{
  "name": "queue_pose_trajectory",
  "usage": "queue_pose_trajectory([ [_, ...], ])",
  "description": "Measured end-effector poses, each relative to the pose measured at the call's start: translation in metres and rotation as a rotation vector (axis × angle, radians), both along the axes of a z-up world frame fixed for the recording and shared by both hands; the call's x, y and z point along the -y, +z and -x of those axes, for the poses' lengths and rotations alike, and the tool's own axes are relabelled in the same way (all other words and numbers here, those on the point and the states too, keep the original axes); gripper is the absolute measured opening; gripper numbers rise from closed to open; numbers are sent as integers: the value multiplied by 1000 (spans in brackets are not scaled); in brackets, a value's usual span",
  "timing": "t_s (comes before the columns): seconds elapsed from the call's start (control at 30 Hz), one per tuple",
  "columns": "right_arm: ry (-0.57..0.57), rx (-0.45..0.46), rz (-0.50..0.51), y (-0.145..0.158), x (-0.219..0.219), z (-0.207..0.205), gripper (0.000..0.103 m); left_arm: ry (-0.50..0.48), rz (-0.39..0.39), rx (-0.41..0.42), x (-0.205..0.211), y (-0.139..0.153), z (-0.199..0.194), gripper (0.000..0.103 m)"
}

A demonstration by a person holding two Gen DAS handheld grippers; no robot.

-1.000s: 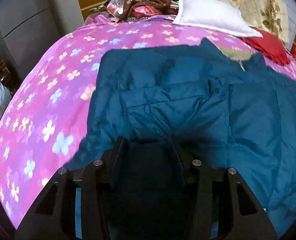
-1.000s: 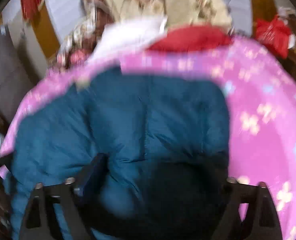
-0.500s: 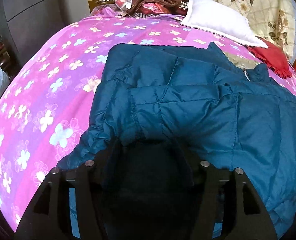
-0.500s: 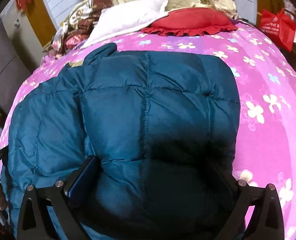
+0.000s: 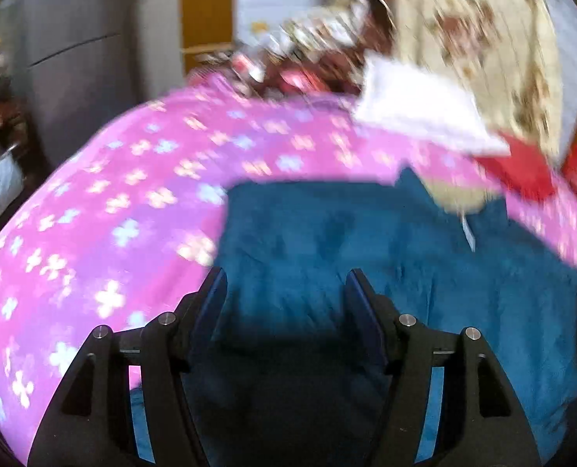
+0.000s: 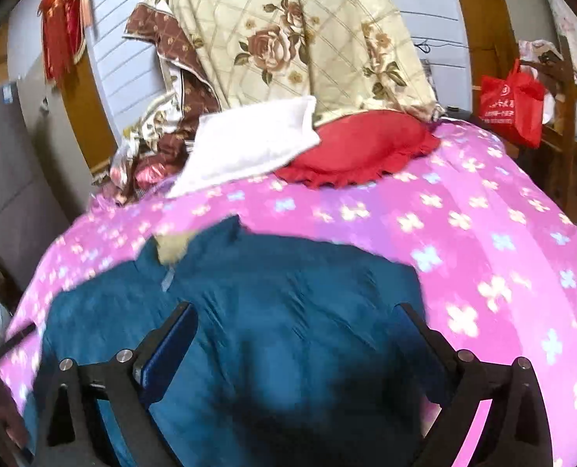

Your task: Fold large clothes

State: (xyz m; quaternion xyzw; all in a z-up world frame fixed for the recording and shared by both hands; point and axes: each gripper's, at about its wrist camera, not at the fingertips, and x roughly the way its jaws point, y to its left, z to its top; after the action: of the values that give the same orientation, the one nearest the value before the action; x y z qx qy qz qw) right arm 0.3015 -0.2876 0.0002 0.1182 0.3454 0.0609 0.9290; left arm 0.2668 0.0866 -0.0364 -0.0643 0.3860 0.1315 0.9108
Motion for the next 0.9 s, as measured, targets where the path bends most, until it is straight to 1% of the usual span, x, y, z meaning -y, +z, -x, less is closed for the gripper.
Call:
queue_pose_trajectory([
  [0.03, 19, -12, 8, -2, -11, -10, 99, 0, 14, -66, -1, -16, -7, 64],
  [0.07, 36, -35, 18, -7, -23, -20, 99, 17, 28, -98, -3, -25, -10, 66],
  [0.1, 55, -87, 31, -18, -36, -34, 99, 23, 37, -103, -5, -29, -10, 67],
  [0.13, 68, -132, 43, -29, -47, -43, 99, 25, 28, -107, -6, -30, -11, 67],
  [0.2, 75, -261, 122, -64, -62, -64, 100, 19, 10, -116, -3, -29, -13, 67],
  [0.23, 82, -269, 130, -72, -65, -68, 102, 14, 1, -122, -1, -29, -13, 68],
  [0.3, 79, -283, 117, -77, -63, -73, 103, 17, -1, -127, -3, -29, -12, 69],
  [0.4, 84, -320, 142, -71, -64, -77, 102, 35, 20, -132, -7, -27, -8, 69],
  [0.43, 71, -309, 142, -62, -63, -73, 100, 44, 28, -133, -9, -24, -6, 68],
  [0.47, 55, -281, 139, -54, -62, -65, 94, 52, 35, -128, -8, -22, -6, 68],
  [0.53, 45, -184, 117, -28, -67, -46, 93, 66, 36, -101, -10, -15, 0, 68],
  [0.6, 83, -141, 86, -14, -83, -31, 93, 62, 33, -80, -9, -10, 4, 68],
  [0.63, 115, -136, 73, -12, -95, -24, 93, 60, 34, -77, -9, -9, 4, 68],
  [0.7, 178, -151, 88, -20, -123, -12, 93, 55, 44, -108, -8, -17, 1, 68],
  [0.73, 199, -176, 119, -32, -137, -9, 94, 51, 55, -131, -8, -24, -1, 71],
  [0.77, 207, -206, 158, -47, -146, -7, 95, 48, 64, -136, -8, -27, -2, 73],
  [0.8, 202, -219, 199, -61, -153, -8, 98, 50, 56, -133, -8, -29, -2, 77],
  [0.83, 193, -189, 216, -69, -155, -5, 100, 55, 30, -136, -6, -29, -2, 79],
  [0.9, 195, -195, 194, -69, -152, -7, 102, 54, 23, -144, -5, -28, -2, 79],
])
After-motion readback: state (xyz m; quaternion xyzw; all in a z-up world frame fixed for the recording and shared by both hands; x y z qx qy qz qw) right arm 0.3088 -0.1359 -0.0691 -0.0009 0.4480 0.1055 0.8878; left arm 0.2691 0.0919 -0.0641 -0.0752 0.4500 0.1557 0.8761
